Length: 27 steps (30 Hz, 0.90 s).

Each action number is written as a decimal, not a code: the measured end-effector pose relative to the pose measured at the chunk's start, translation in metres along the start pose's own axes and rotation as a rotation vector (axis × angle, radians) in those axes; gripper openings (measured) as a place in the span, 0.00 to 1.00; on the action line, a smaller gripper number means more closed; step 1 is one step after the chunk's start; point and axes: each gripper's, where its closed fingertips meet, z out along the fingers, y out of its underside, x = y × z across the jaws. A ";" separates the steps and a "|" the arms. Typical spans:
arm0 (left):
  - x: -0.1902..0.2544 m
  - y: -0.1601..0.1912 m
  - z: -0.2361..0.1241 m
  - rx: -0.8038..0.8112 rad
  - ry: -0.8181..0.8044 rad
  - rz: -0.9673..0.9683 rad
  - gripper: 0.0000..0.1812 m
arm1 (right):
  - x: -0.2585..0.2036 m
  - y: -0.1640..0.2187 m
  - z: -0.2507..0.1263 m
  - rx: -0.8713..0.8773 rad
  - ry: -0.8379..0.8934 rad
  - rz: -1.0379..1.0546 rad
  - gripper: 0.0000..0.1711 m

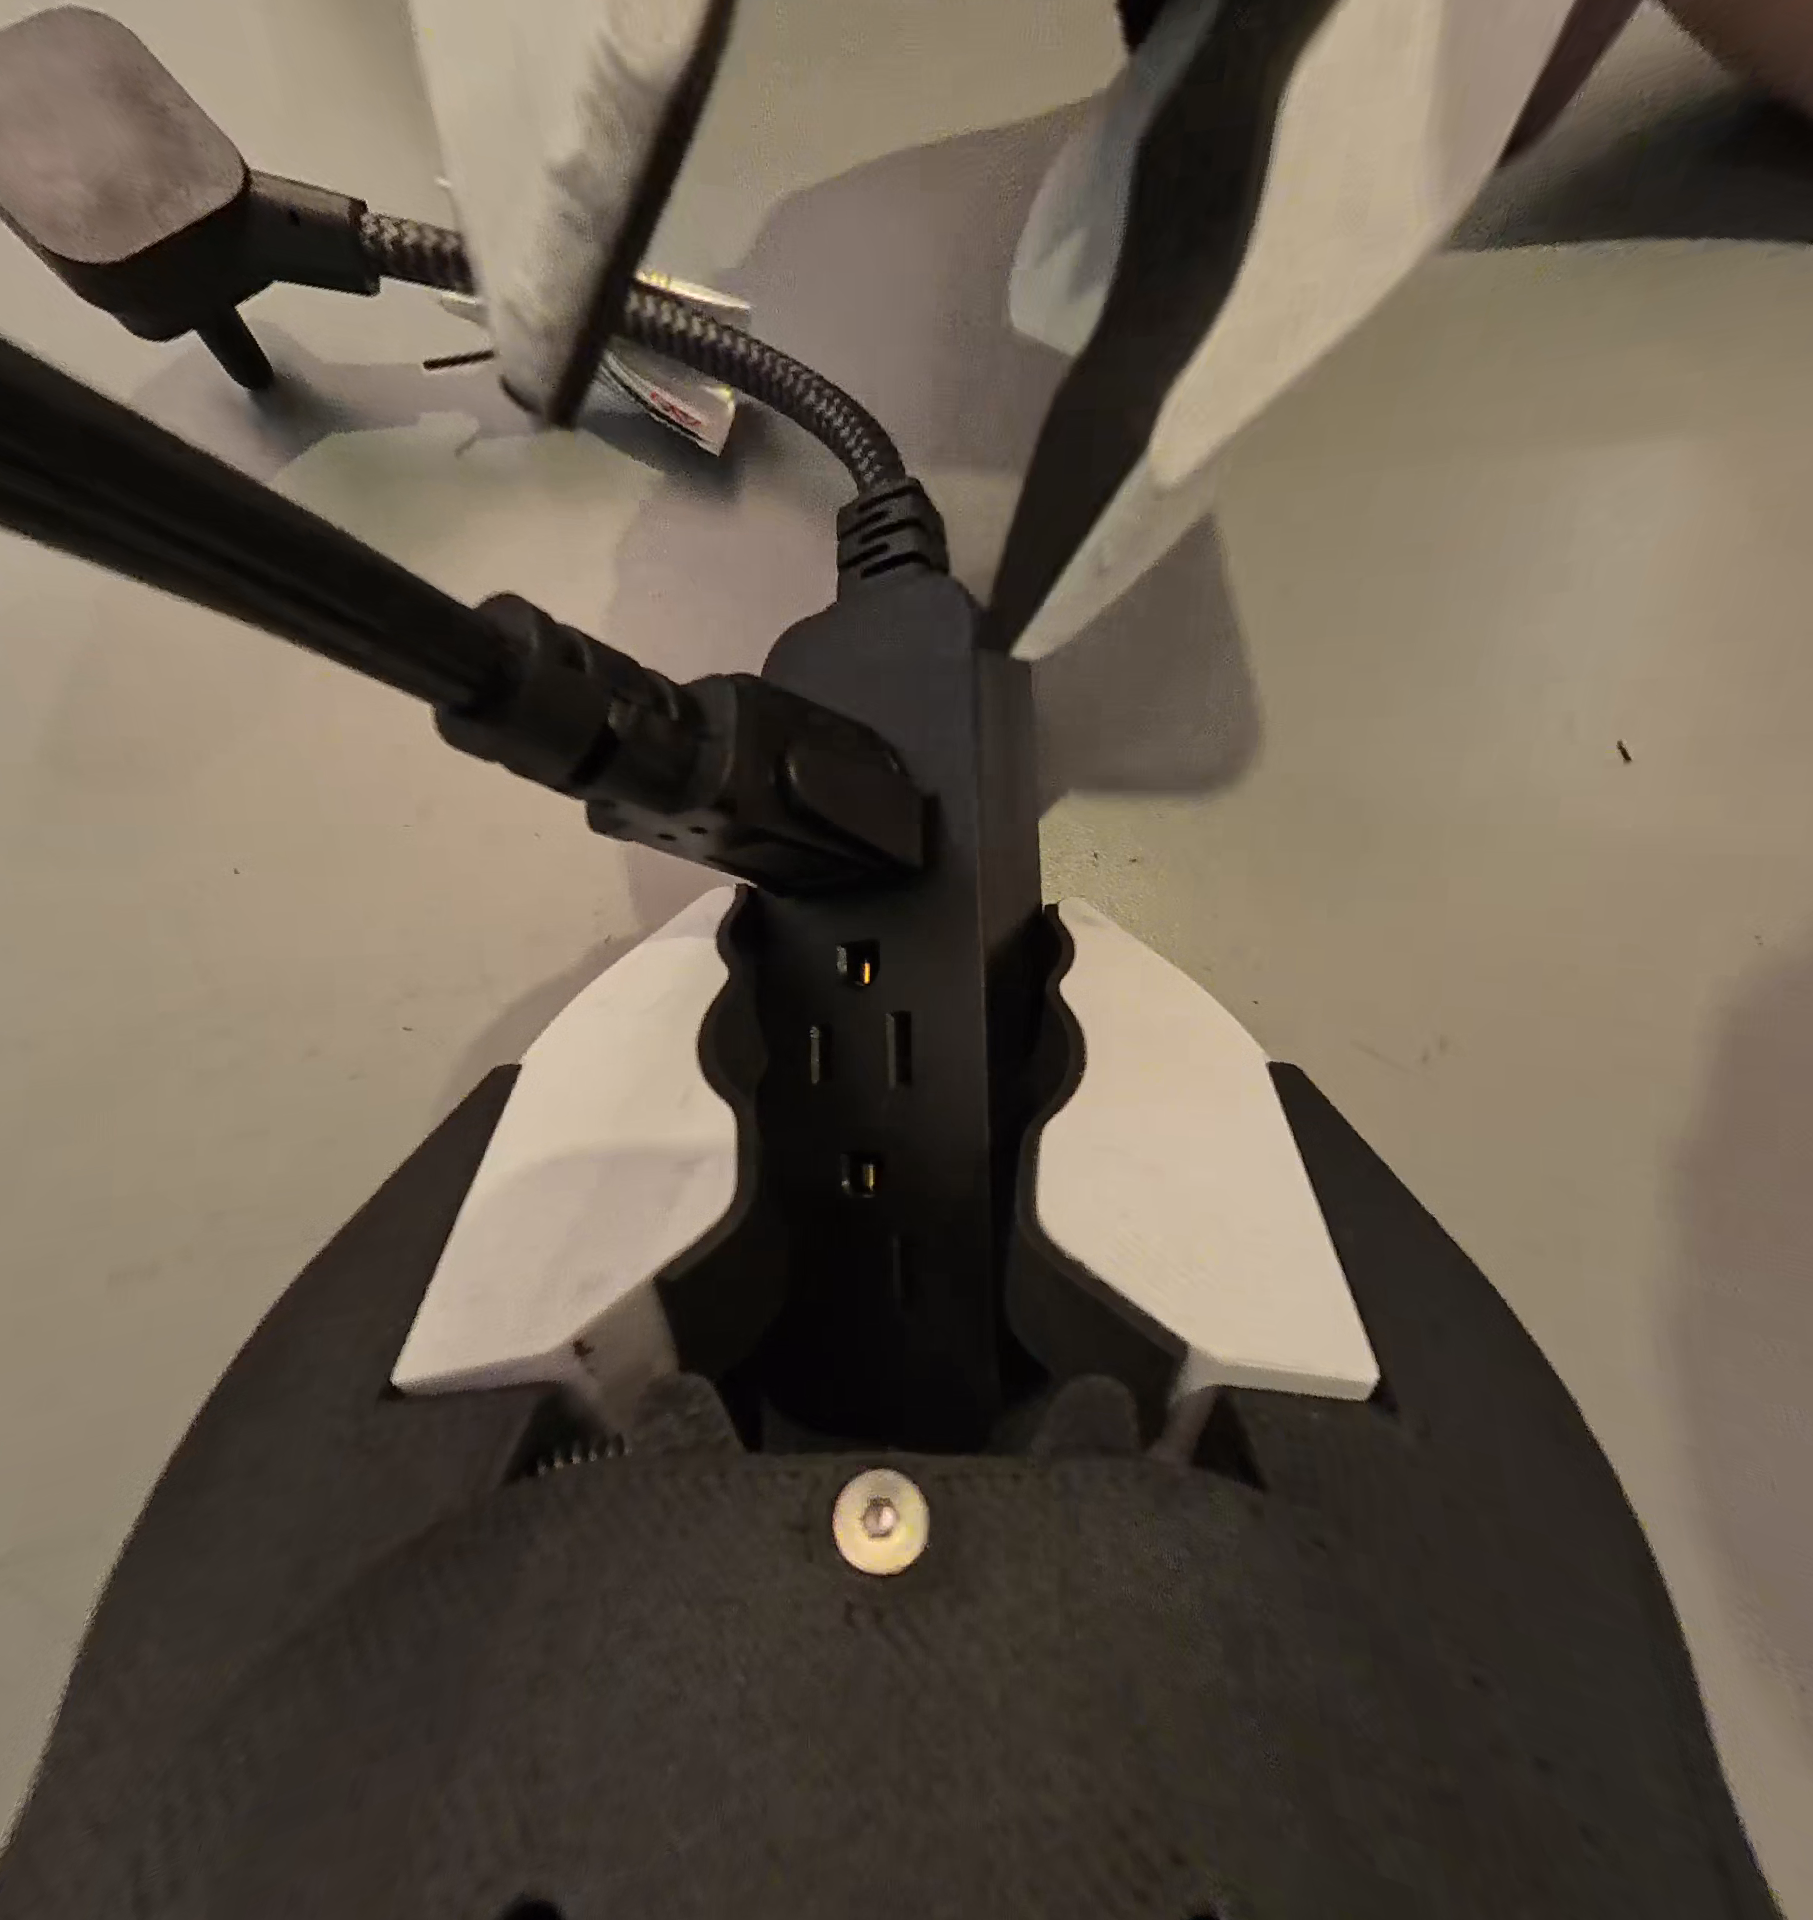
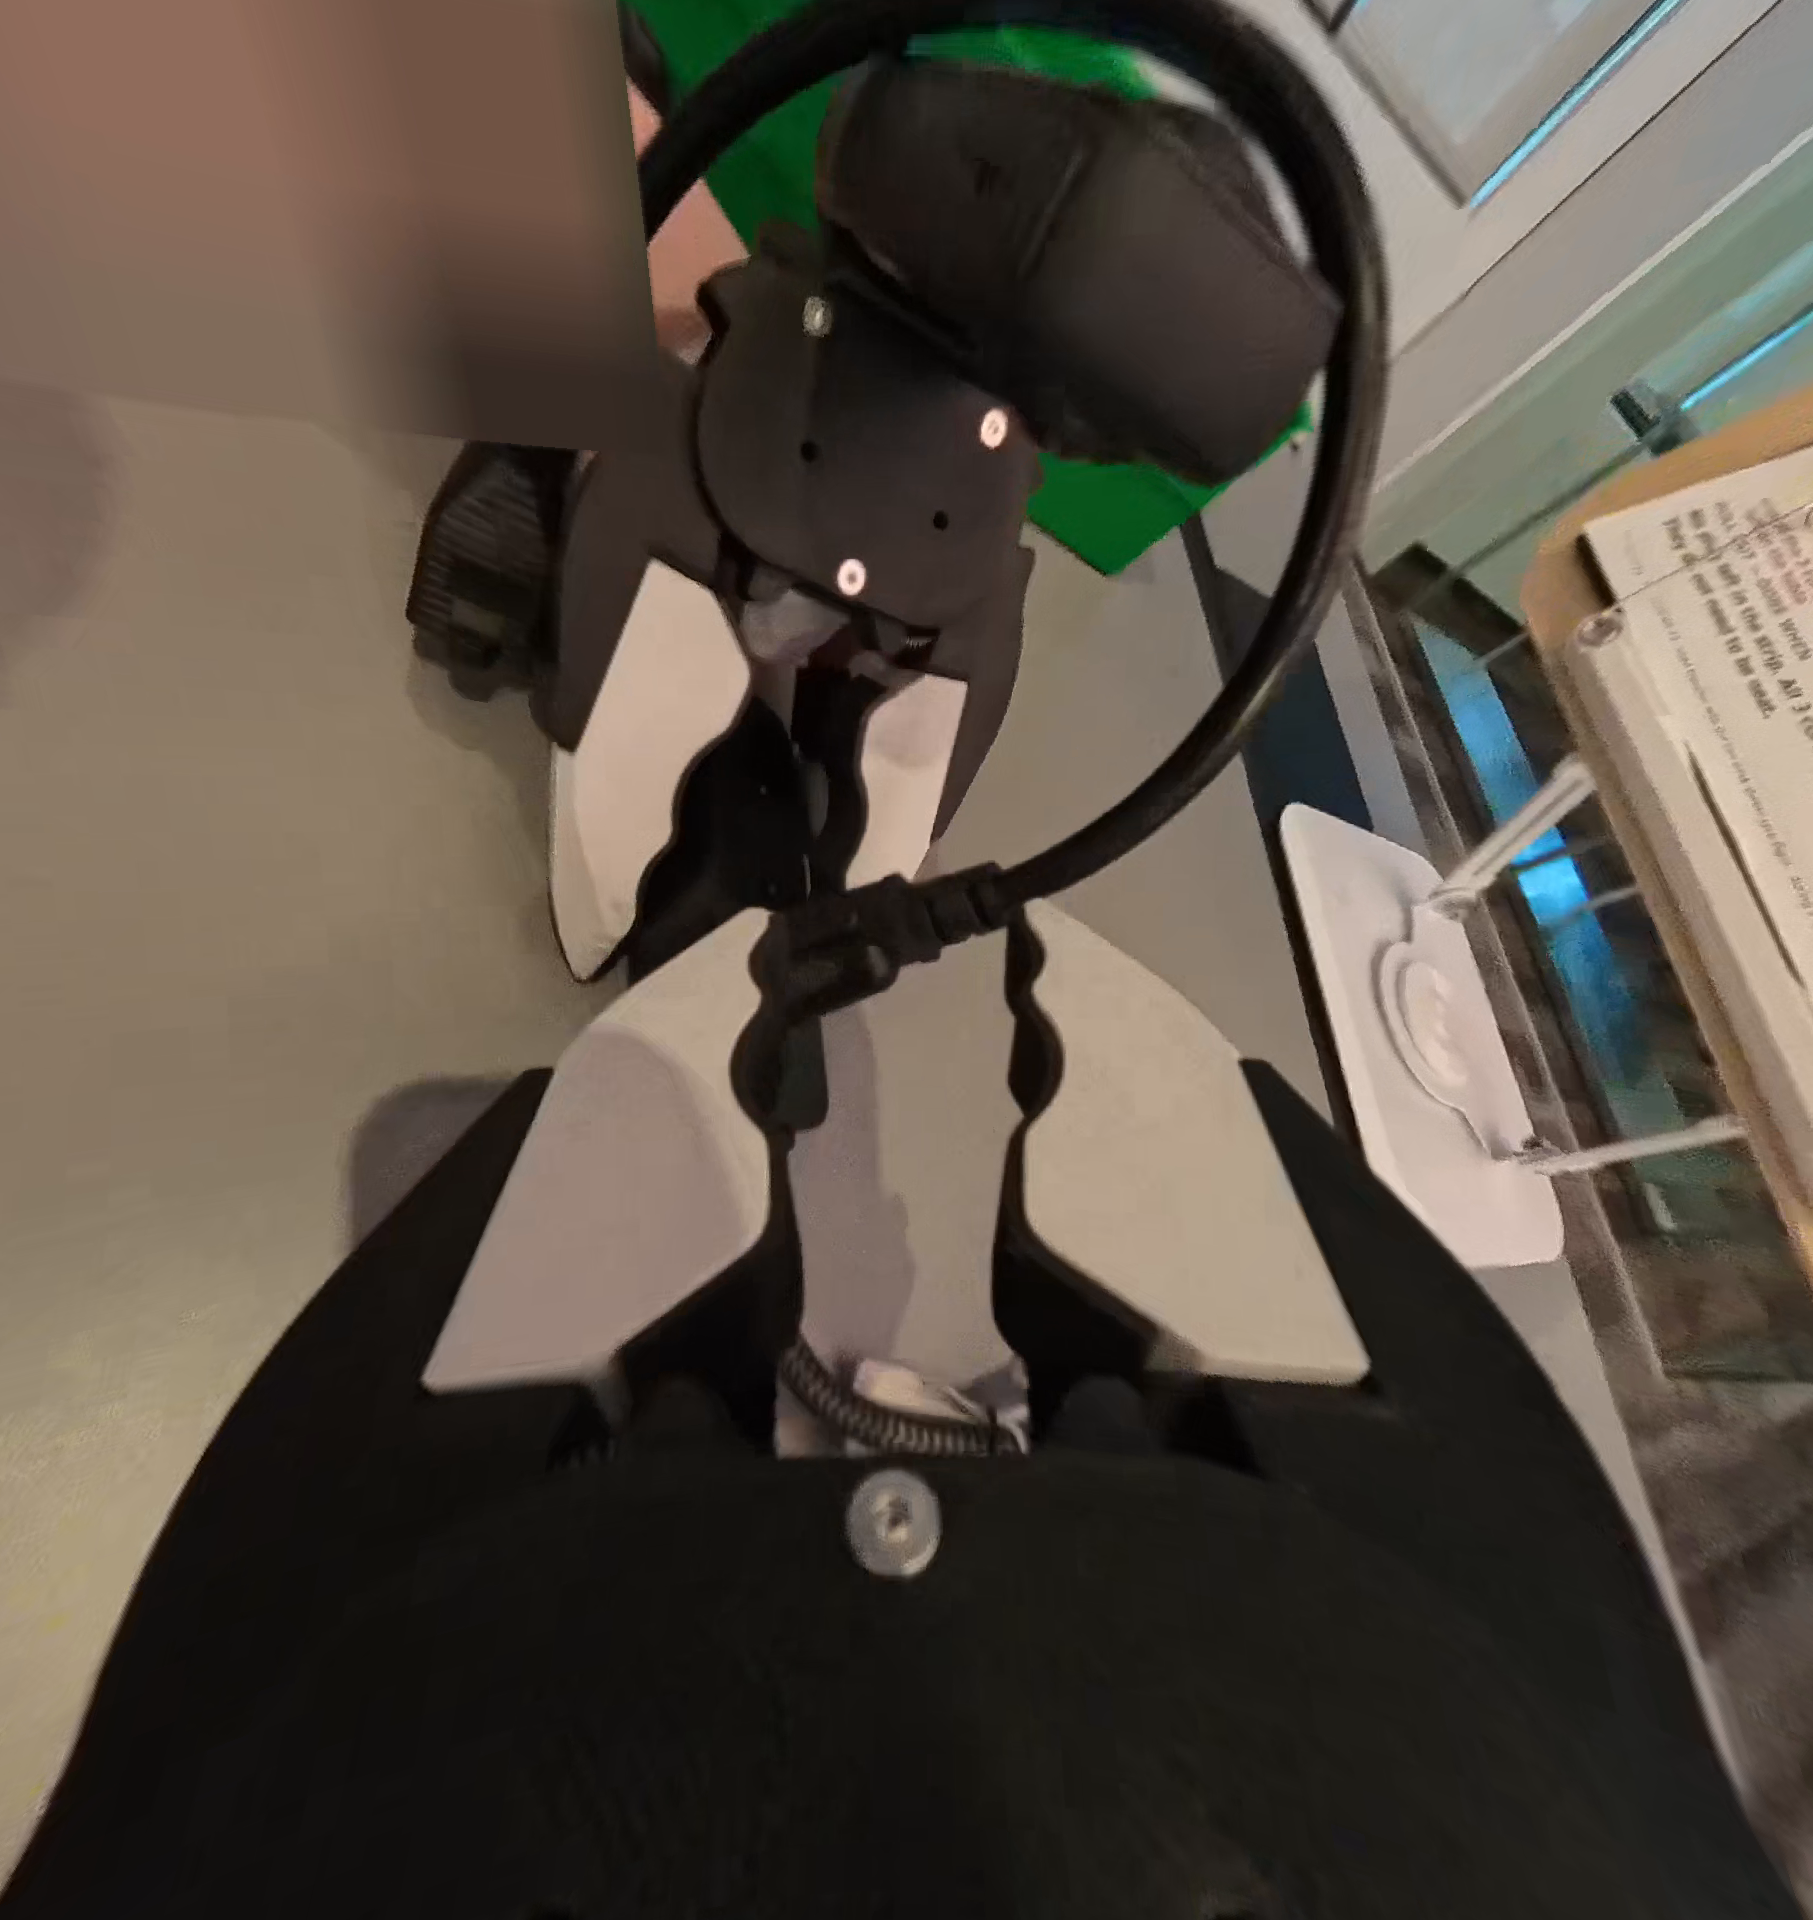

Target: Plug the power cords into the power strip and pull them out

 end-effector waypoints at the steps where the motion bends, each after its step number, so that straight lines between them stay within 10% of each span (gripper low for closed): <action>1: 0.000 0.000 0.000 0.001 0.005 -0.005 0.27 | -0.002 0.008 0.001 -0.074 0.013 -0.051 0.25; 13: 0.003 0.000 0.000 0.011 0.007 0.047 0.28 | 0.005 0.018 0.010 -0.277 -0.012 -0.054 0.53; 27: 0.013 -0.001 0.002 0.005 0.046 0.076 0.27 | 0.005 0.013 0.017 -0.306 -0.073 -0.071 0.52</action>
